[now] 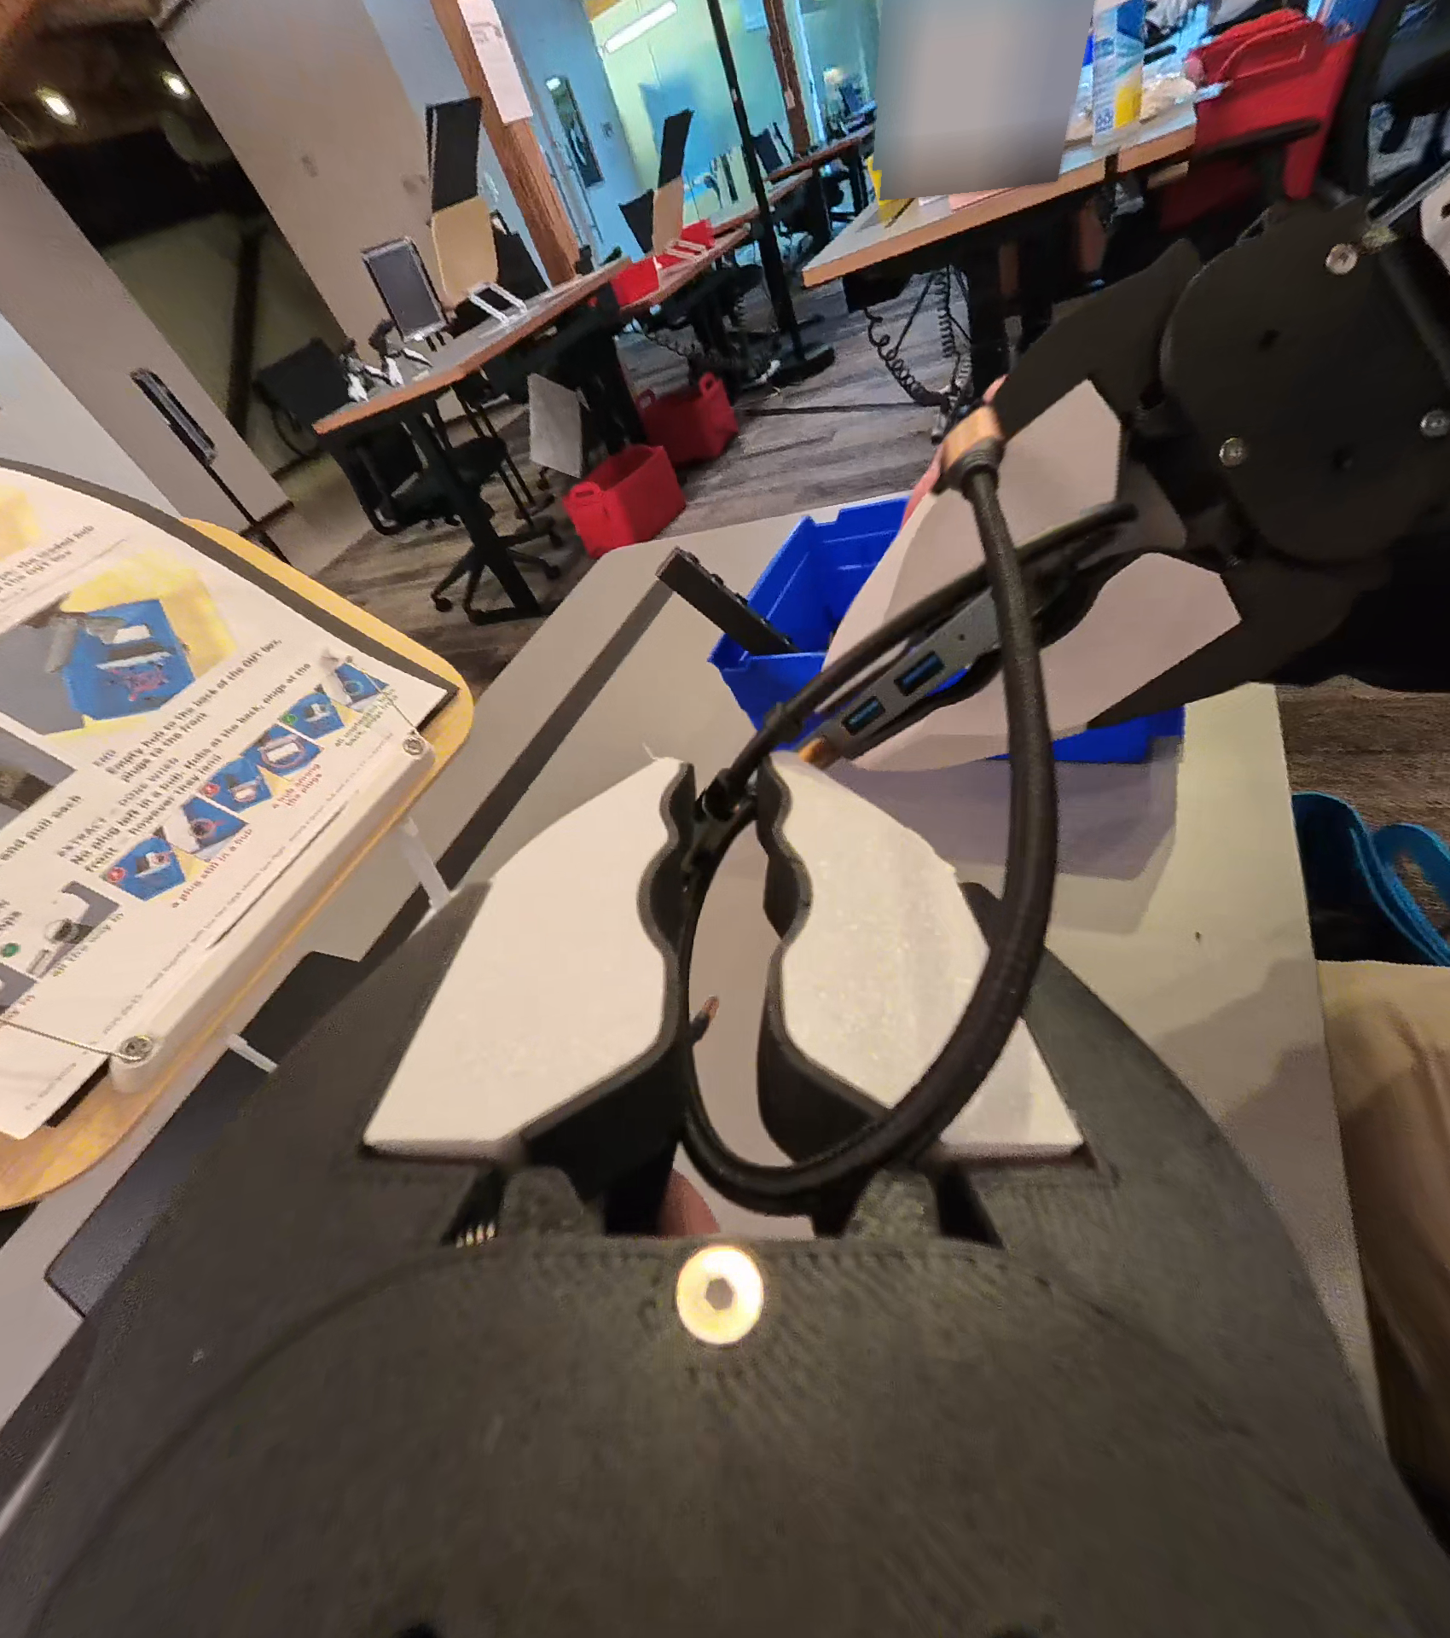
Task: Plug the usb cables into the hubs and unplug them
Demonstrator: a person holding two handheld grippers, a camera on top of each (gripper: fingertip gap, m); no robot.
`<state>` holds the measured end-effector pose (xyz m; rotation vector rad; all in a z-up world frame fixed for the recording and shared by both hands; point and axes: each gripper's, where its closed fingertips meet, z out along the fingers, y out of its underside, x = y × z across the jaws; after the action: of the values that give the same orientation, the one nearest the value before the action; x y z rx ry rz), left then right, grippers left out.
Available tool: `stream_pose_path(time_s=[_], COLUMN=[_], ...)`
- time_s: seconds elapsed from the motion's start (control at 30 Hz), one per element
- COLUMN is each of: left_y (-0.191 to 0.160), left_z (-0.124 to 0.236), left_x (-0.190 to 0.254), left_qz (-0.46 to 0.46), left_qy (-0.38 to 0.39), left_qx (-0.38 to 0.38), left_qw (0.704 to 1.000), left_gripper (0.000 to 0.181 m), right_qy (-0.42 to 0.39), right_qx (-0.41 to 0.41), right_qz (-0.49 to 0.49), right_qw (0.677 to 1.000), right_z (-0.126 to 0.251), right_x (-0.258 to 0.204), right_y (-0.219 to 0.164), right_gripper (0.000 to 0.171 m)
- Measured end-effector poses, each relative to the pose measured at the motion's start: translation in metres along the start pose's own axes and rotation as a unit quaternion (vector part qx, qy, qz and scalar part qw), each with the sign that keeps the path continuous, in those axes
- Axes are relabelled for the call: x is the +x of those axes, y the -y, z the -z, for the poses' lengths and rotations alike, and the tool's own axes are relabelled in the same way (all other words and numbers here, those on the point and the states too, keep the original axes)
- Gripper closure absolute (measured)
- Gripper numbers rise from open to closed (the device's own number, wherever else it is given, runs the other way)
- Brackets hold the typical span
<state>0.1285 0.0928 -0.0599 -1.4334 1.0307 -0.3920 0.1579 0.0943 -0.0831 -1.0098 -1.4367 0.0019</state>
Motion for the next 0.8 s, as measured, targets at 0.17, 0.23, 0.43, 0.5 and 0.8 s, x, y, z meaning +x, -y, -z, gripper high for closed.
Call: stream_pose_path(time_s=[0.17, 0.23, 0.43, 0.5, 0.8], left_y=[0.008, 0.016, 0.023, 0.026, 0.037], left_z=[0.003, 0.005, 0.009, 0.011, 0.014], left_x=[-0.004, -0.004, -0.006, -0.009, -0.006], left_qz=[-0.019, -0.012, -0.015, -0.019, -0.041], left_qy=[0.027, 0.028, 0.042, 0.054, 0.064], left_qx=[0.021, 0.047, 0.068, 0.075, 0.092], left_qw=[0.999, 0.998, 0.997, 0.996, 0.993], left_gripper=[0.173, 0.174, 0.173, 0.174, 0.174], right_qy=[-0.001, 0.007, 0.028, 0.043, 0.160], right_qx=[0.025, 0.038, 0.042, 0.039, 0.052], right_qz=[-0.015, -0.037, -0.082, -0.097, -0.221], right_qw=[1.000, 0.999, 0.995, 0.994, 0.961], right_z=[0.002, 0.003, 0.002, 0.000, -0.005], right_x=[0.002, 0.003, 0.003, 0.000, -0.022], right_y=[0.008, 0.011, 0.006, 0.004, -0.001], right_gripper=[0.152, 0.144, 0.137, 0.134, 0.162])
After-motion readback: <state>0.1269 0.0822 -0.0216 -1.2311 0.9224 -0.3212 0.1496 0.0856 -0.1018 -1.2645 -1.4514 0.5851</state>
